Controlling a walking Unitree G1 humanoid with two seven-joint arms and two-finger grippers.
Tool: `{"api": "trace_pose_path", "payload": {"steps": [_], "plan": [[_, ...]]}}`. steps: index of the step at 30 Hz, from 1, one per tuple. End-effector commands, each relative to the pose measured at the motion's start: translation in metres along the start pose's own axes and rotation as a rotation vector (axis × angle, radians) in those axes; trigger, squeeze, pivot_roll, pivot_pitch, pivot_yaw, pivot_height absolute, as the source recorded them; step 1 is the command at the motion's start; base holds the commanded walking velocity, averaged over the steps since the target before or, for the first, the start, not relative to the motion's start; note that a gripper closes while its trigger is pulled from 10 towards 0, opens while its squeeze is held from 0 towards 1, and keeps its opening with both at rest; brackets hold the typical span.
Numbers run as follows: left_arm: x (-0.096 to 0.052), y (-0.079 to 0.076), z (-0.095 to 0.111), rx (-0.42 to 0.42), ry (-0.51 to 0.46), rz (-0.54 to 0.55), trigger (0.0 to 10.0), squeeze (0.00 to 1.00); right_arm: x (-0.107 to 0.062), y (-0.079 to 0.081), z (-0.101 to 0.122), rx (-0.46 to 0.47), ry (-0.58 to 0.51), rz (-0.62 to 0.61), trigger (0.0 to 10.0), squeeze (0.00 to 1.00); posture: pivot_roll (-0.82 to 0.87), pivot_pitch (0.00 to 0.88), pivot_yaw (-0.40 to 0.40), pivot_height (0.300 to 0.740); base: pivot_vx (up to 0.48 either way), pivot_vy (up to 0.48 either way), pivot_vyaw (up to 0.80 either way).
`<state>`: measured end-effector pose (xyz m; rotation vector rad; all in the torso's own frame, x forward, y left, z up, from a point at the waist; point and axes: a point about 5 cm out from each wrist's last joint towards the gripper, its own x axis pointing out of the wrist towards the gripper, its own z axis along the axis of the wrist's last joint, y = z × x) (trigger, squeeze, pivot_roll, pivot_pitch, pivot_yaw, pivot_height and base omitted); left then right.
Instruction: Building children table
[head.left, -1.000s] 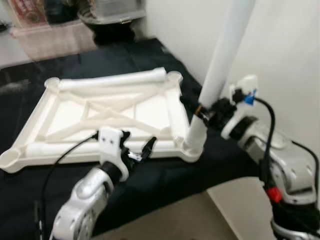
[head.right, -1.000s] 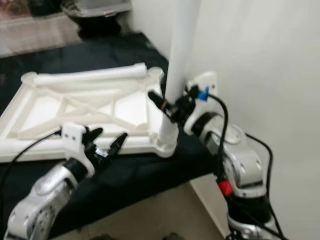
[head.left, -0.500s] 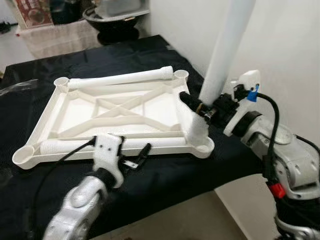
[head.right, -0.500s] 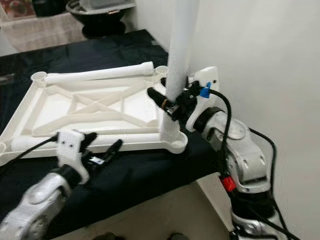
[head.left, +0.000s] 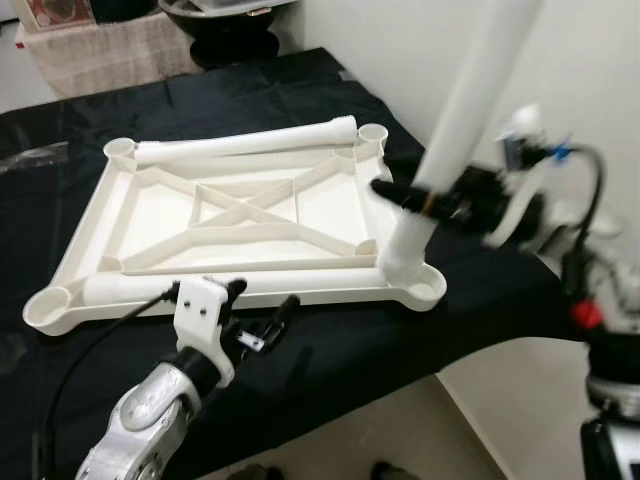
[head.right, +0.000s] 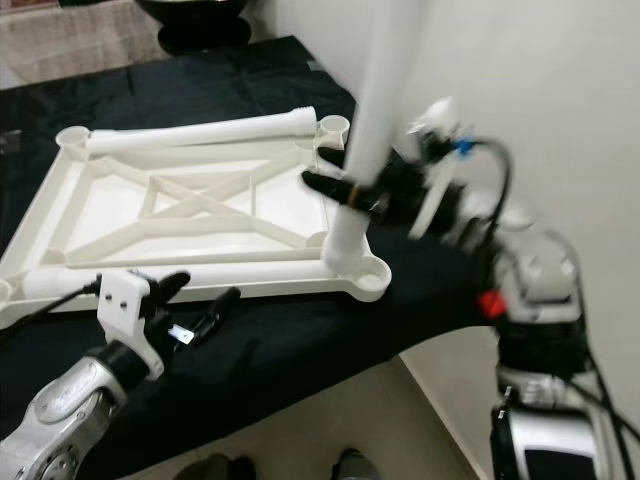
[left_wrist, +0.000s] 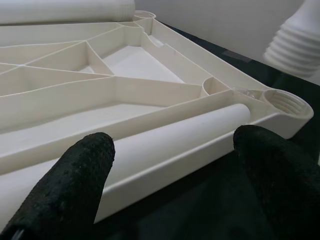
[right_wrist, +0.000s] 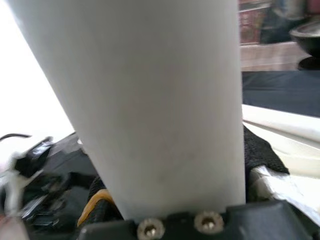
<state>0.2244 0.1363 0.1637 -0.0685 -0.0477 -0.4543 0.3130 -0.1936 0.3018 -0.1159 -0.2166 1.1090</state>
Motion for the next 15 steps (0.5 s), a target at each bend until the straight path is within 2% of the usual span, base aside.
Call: {"api": "trace_pose_path", "payload": {"steps": [1, 4, 8, 14, 15], "plan": [[-0.003, -0.002, 0.0, -0.005, 0.001, 0.0, 10.0, 0.0, -0.002, -0.004, 0.001, 0.001, -0.007, 0.068, 10.0, 0.0, -0.01, 0.248, -0.008, 0.74, 0.0, 0.0, 0.0], [-0.004, -0.002, 0.002, -0.005, -0.003, -0.001, 10.0, 0.0, -0.006, -0.007, 0.003, 0.01, -0.002, 0.117, 10.0, 0.0, -0.01, 0.261, -0.006, 0.74, 0.0, 0.0, 0.0], [-0.011, -0.003, 0.012, 0.016, -0.025, -0.031, 10.0, 0.0, -0.012, -0.019, 0.015, 0.007, -0.011, 0.188, 10.0, 0.0, 0.02, 0.322, 0.008, 0.74, 0.0, 0.0, 0.0], [-0.011, -0.004, 0.02, 0.09, -0.029, -0.068, 10.0, 0.0, -0.007, -0.018, 0.021, -0.007, -0.033, 0.269, 10.0, 0.0, 0.02, 0.349, 0.016, 0.74, 0.0, 0.0, 0.0], [-0.009, -0.004, 0.022, 0.118, -0.024, -0.065, 10.0, 0.0, -0.006, -0.017, 0.022, -0.009, -0.041, 0.287, 7.7, 0.0, 0.02, 0.348, 0.017, 0.74, 0.0, 0.0, 0.0]]}}
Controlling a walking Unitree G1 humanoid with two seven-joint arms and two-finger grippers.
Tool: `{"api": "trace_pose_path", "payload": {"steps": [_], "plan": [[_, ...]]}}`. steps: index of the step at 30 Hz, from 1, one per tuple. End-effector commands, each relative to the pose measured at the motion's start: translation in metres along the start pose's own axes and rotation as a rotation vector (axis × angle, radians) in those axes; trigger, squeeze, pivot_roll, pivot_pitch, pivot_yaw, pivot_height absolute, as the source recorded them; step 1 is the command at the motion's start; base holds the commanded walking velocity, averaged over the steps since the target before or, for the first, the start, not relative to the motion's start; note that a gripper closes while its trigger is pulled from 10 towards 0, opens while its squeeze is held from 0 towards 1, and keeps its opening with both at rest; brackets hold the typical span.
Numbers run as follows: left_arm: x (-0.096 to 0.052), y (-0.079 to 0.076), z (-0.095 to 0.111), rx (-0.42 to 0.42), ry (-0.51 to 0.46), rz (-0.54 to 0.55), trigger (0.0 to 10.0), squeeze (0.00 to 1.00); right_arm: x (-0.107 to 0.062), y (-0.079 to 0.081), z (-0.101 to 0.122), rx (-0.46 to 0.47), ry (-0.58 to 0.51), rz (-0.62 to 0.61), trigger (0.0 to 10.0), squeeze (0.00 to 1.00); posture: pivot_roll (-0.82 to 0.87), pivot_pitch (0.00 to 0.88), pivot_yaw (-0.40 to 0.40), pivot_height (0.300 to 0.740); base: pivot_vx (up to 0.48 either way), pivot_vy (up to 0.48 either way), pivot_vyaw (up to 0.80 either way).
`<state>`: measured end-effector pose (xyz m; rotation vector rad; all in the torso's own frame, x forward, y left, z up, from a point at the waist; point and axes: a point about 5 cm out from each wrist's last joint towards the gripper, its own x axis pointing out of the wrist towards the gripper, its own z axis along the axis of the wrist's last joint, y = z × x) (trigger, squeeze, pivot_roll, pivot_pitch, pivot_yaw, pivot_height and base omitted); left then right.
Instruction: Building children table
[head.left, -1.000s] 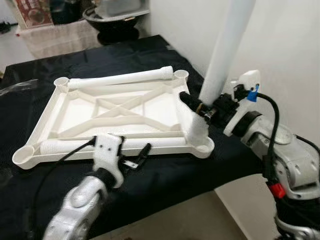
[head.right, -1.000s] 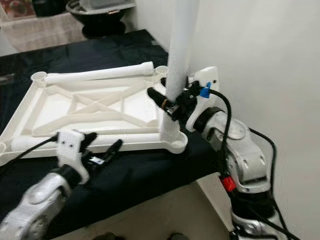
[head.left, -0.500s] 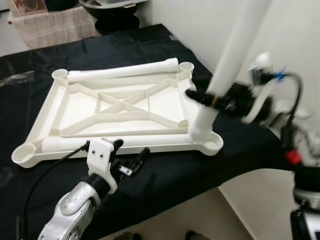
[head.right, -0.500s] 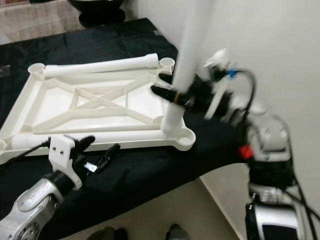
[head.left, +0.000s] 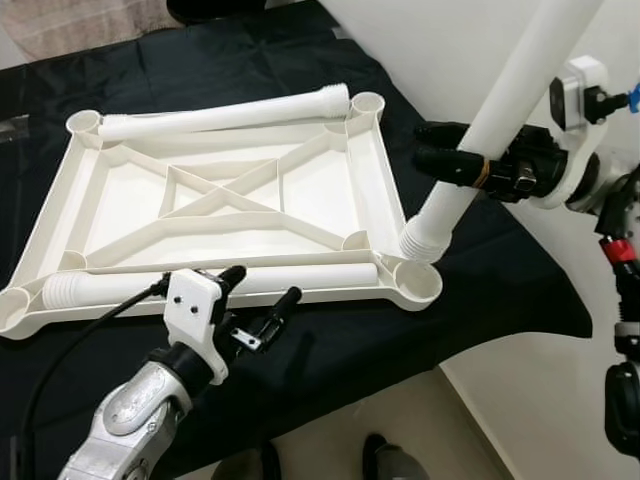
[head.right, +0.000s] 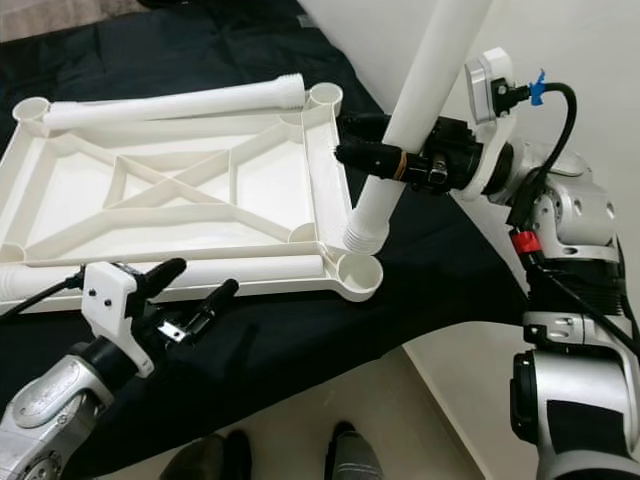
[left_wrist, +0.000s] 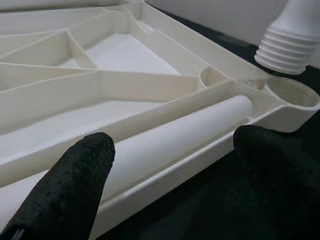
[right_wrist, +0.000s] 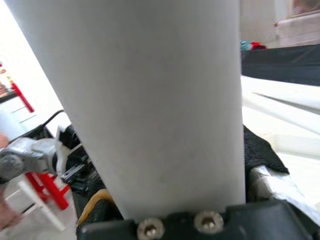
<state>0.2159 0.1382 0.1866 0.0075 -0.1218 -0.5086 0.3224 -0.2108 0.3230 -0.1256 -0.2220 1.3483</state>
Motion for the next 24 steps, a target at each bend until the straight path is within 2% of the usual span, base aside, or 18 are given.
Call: {"api": "trace_pose_path", "payload": {"steps": [1, 2, 6, 10, 13, 17, 24], "plan": [[-0.002, -0.001, -0.001, 0.029, 0.03, -0.008, 10.0, 0.0, 0.004, 0.002, 0.003, -0.018, -0.017, 0.049, 7.7, 0.0, 0.02, 0.348, 0.017, 0.74, 0.0, 0.0, 0.0], [0.001, 0.0, 0.0, 0.056, 0.039, 0.008, 10.0, 0.0, 0.006, 0.003, 0.005, -0.025, -0.034, 0.063, 10.0, 0.0, 0.02, 0.346, 0.018, 0.74, 0.0, 0.0, 0.0], [0.002, 0.002, 0.001, 0.077, 0.042, 0.025, 10.0, 0.0, 0.009, 0.005, 0.006, -0.041, -0.042, 0.072, 10.0, 0.0, 0.02, 0.339, 0.023, 0.74, 0.0, 0.0, 0.0], [0.004, 0.009, -0.004, 0.098, 0.054, 0.09, 10.0, 0.0, 0.028, 0.017, 0.008, -0.098, -0.069, 0.113, 10.0, 0.0, 0.01, 0.303, 0.025, 0.74, 0.0, -0.472, 0.0], [0.005, 0.011, -0.005, 0.098, 0.054, 0.111, 10.0, 0.0, 0.032, 0.02, 0.007, -0.107, -0.075, 0.124, 10.0, 0.0, 0.01, 0.288, 0.023, 0.74, 0.0, -0.469, 0.0], [0.006, 0.015, -0.006, 0.089, 0.046, 0.165, 10.0, 0.0, 0.04, 0.023, 0.004, -0.122, -0.084, 0.124, 10.0, 0.0, 0.0, 0.259, 0.019, 0.74, 0.0, 0.0, 0.0], [0.006, 0.014, -0.011, 0.078, 0.051, 0.18, 10.0, 0.0, 0.05, 0.027, 0.0, -0.127, -0.072, 0.152, 10.0, 0.0, -0.01, 0.233, 0.011, 0.74, 0.0, 0.0, 0.0]]}}
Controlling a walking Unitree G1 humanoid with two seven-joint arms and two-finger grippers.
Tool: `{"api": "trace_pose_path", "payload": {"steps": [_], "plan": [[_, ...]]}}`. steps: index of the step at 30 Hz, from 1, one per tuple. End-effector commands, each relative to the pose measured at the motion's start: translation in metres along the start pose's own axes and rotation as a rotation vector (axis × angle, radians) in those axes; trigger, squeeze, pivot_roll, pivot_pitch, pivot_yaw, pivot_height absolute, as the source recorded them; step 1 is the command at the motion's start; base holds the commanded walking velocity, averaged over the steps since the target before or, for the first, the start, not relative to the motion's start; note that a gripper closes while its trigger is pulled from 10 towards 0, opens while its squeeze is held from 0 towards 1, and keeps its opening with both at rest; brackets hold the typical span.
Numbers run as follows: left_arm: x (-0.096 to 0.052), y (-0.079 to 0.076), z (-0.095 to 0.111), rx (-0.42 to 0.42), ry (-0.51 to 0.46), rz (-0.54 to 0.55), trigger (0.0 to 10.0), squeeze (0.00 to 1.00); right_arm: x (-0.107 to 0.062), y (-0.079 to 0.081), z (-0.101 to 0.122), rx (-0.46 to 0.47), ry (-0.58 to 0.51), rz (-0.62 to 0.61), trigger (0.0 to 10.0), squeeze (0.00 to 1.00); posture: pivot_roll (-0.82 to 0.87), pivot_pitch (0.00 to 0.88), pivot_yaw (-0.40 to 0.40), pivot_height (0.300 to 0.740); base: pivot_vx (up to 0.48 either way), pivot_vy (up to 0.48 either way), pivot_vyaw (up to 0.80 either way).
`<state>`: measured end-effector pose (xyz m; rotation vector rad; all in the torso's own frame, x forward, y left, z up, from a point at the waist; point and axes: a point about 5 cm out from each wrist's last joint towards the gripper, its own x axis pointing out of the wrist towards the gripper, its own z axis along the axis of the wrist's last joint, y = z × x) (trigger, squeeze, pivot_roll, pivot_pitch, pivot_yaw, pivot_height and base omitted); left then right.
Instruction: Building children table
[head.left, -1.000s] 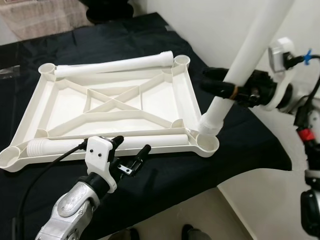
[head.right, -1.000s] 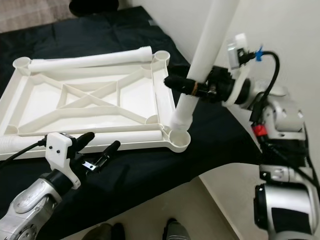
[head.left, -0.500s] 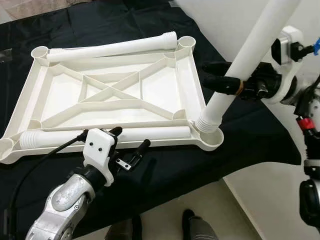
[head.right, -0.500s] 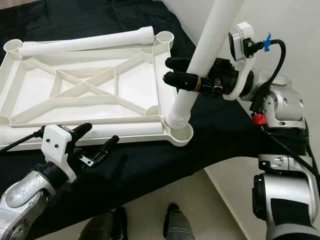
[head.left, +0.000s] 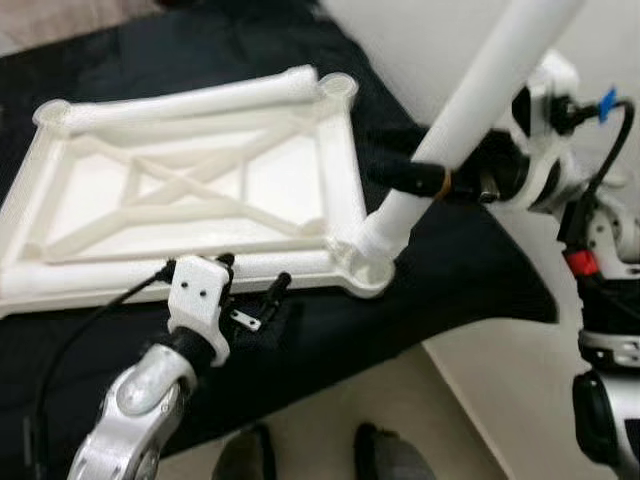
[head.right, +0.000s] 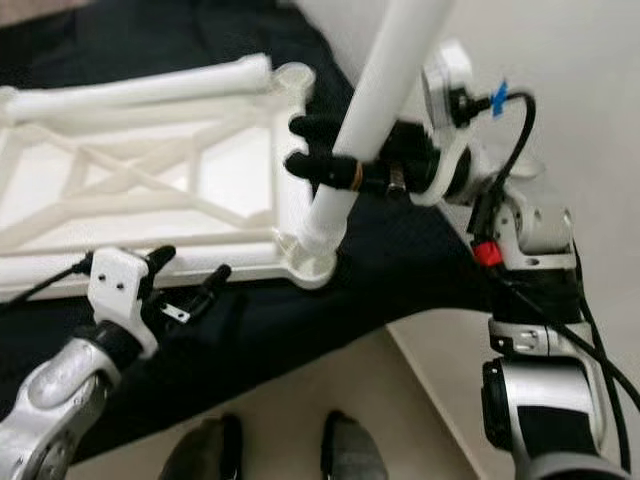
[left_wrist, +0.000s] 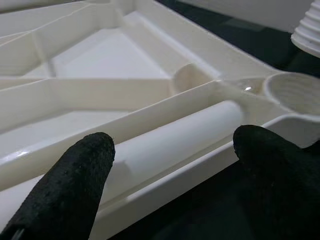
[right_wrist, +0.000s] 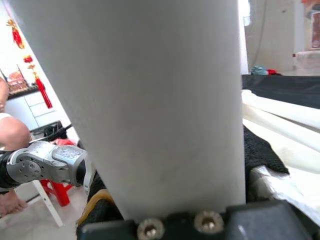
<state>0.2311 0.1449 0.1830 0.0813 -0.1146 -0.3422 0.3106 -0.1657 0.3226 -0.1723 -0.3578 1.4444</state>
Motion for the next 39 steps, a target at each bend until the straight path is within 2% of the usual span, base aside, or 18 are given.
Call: {"api": "trace_pose_path", "payload": {"steps": [1, 6, 12, 15, 24, 31, 39], "plan": [[-0.004, 0.0, -0.007, -0.002, 0.024, 0.018, 10.0, 0.0, 0.011, 0.007, -0.001, -0.016, 0.013, 0.072, 10.0, 0.0, -0.01, 0.229, 0.003, 0.74, 0.0, 0.0, 0.0], [-0.004, -0.002, -0.007, -0.001, 0.02, 0.019, 10.0, 0.0, 0.018, 0.012, -0.002, -0.011, 0.037, 0.132, 10.0, 0.0, -0.02, 0.238, 0.001, 0.74, 0.0, 0.0, 0.0], [-0.009, -0.01, -0.002, 0.052, -0.002, -0.091, 10.0, 0.0, 0.024, 0.007, -0.003, -0.006, 0.055, 0.187, 10.0, 0.0, -0.01, 0.273, -0.005, 0.74, 0.0, 0.0, 0.0], [-0.014, -0.011, -0.001, 0.076, -0.015, -0.147, 10.0, 0.0, 0.027, 0.003, -0.003, 0.0, 0.088, 0.259, 10.0, 0.0, -0.01, 0.277, 0.001, 0.74, 0.0, 0.0, 0.0], [-0.022, -0.013, 0.004, 0.077, -0.036, -0.143, 10.0, 0.0, 0.044, -0.007, -0.011, -0.024, 0.223, 0.374, 10.0, 0.0, 0.01, 0.296, 0.012, 0.74, 0.0, 0.0, 0.0], [-0.03, -0.01, 0.006, 0.068, -0.033, -0.138, 10.0, 0.0, 0.043, -0.013, -0.011, -0.006, 0.23, 0.368, 10.0, 0.0, 0.02, 0.305, 0.013, 0.74, 0.0, 0.0, 0.0], [-0.037, 0.0, 0.007, 0.116, -0.034, -0.113, 10.0, 0.0, 0.038, -0.015, -0.009, 0.036, 0.214, 0.376, 10.0, 0.0, 0.02, 0.311, 0.003, 0.74, 0.0, 0.0, 0.0]]}}
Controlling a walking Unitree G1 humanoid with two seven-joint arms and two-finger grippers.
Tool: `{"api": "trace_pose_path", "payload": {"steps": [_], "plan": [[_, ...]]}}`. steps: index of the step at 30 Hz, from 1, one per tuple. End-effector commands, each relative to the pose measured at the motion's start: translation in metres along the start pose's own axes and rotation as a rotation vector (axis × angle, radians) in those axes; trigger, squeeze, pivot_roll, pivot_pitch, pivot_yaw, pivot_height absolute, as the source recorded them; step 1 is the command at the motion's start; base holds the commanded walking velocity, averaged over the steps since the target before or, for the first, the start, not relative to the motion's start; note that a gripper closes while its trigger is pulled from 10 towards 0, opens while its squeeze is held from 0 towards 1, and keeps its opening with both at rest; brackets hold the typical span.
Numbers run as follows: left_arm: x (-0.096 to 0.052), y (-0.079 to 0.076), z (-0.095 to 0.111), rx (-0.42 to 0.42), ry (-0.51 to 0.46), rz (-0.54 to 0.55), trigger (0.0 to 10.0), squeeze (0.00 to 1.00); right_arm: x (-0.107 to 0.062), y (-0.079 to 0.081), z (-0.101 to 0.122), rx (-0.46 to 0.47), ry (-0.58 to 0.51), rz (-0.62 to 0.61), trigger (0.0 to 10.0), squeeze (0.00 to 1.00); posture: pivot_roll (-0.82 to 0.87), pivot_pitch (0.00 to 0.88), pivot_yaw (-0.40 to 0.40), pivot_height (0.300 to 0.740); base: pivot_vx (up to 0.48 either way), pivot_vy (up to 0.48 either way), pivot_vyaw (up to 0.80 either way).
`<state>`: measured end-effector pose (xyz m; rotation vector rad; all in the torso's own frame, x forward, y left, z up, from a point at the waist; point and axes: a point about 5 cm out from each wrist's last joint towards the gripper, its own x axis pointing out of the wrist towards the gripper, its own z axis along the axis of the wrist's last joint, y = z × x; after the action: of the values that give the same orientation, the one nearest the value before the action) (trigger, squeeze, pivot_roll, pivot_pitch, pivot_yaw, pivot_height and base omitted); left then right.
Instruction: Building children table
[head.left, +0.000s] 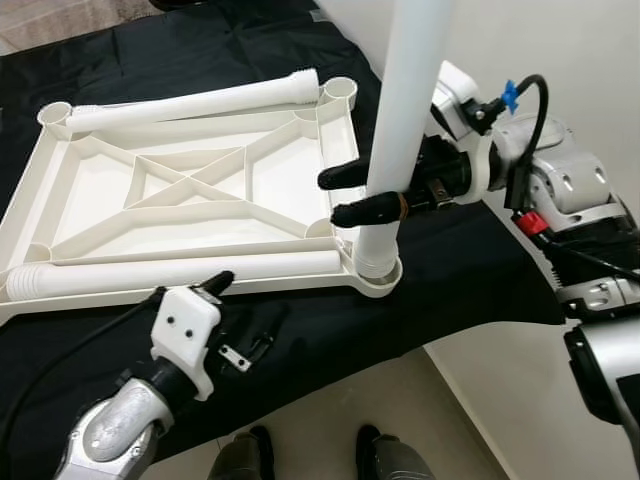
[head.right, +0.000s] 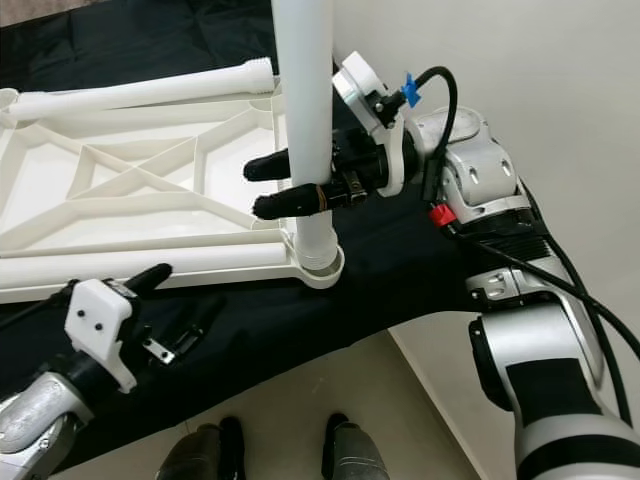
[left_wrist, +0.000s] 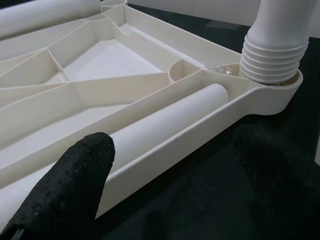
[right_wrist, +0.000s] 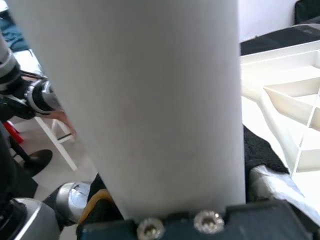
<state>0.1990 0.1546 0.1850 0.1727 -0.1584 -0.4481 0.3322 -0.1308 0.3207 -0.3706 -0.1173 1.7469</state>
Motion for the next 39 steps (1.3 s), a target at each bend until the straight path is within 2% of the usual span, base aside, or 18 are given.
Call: {"api": "trace_pose_path", "payload": {"steps": [1, 5, 9, 10, 13, 16, 30, 39], "plan": [[-0.005, 0.004, 0.002, 0.034, 0.001, 0.004, 10.0, 0.0, 0.001, 0.0, 0.004, -0.009, -0.009, 0.036, 10.0, 0.0, 0.02, 0.312, 0.001, 0.74, 0.0, 0.0, 0.0], [-0.008, 0.012, 0.003, 0.048, 0.004, 0.021, 10.0, 0.0, -0.001, 0.001, 0.003, -0.001, -0.025, 0.037, 10.0, 0.0, 0.02, 0.313, -0.003, 0.74, 0.0, 0.0, 0.0], [-0.011, 0.011, 0.003, 0.044, 0.005, 0.006, 10.0, 0.0, -0.002, 0.002, 0.002, 0.005, -0.036, 0.039, 10.0, 0.0, 0.02, 0.314, -0.004, 0.74, 0.0, 0.0, 0.0], [-0.012, 0.009, 0.003, 0.039, 0.006, -0.004, 10.0, 0.0, -0.002, 0.003, 0.002, 0.006, -0.039, 0.041, 10.0, 0.0, 0.02, 0.314, -0.004, 0.74, 0.0, 0.0, 0.0], [-0.022, -0.011, -0.003, -0.007, 0.04, -0.112, 10.0, 0.0, -0.002, 0.005, 0.001, 0.011, -0.053, 0.049, 10.0, 0.0, 0.02, 0.314, -0.003, 0.74, 0.0, 0.0, 0.0], [-0.026, -0.018, -0.006, -0.019, 0.051, -0.141, 10.0, 0.0, -0.002, 0.006, 0.0, 0.014, -0.058, 0.051, 10.0, 0.0, 0.02, 0.312, -0.005, 0.74, 0.0, 0.0, 0.0], [-0.024, -0.019, -0.006, -0.028, 0.039, -0.134, 10.0, 0.0, -0.004, 0.008, -0.004, 0.019, -0.074, 0.048, 10.0, 0.0, 0.02, 0.309, -0.01, 0.74, 0.0, 0.0, 0.0], [-0.023, -0.019, -0.006, -0.023, 0.03, -0.134, 10.0, 0.0, -0.005, 0.002, -0.011, -0.024, -0.01, 0.006, 10.0, 0.0, 0.02, 0.311, -0.012, 0.74, 0.0, 0.0, 0.0]]}}
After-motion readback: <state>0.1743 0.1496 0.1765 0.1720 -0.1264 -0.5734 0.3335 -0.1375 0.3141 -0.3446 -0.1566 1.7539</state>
